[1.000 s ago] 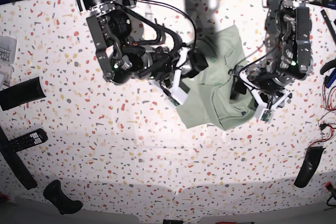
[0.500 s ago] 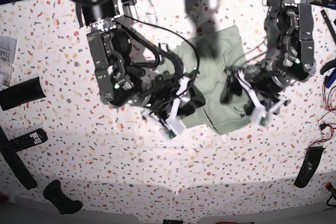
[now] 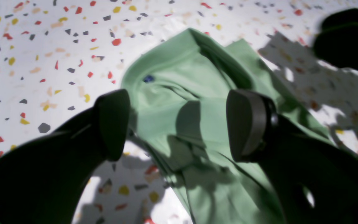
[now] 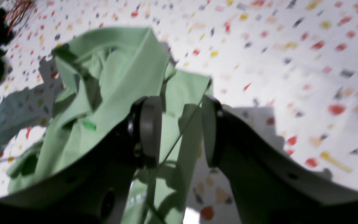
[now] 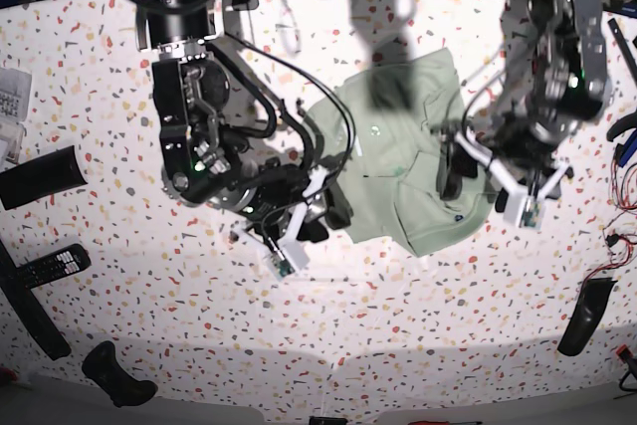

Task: Fold the T-shirt properly
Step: 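Lower the bundle and flatten it with both grippers, then release the shirt and raise both grippers away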

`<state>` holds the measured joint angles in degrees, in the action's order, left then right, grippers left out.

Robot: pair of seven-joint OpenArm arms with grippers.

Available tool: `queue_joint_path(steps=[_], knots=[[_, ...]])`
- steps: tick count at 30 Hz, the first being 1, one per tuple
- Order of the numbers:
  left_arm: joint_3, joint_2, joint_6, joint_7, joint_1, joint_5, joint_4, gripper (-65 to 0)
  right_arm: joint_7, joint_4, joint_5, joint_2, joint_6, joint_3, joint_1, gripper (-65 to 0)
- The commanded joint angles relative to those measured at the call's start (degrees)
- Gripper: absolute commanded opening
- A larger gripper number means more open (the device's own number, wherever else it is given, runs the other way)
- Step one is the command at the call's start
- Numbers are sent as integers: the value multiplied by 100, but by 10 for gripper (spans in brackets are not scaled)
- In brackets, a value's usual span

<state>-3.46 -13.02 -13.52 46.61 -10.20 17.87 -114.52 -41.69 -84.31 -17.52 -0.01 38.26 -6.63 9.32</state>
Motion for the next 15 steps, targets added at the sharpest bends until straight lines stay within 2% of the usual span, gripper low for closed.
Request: queue_joint_path(steps=[1,4,8,11,15], knots=[[-26,-37,7,-142,-39,-118,-245,-203,136,-4,-42,-20,-20,2,105,-438],[-26,-37,9,-120,-356,-492,-479,-203,280,227,-37,-15,-15,2,-22,-438],[-26,-35,22,-103,-793,-472,-483,-203,852,382,223,-15,-13,-26,-376,-438],[-24,-35,20,-131,-1110,-221,-481,-203,815,385,234,-15,-9,-127,-575,-438],[-26,-35,9,-146,-1217,-479,-483,-203,562,382,4,-15,70,-439,-831,-438]])
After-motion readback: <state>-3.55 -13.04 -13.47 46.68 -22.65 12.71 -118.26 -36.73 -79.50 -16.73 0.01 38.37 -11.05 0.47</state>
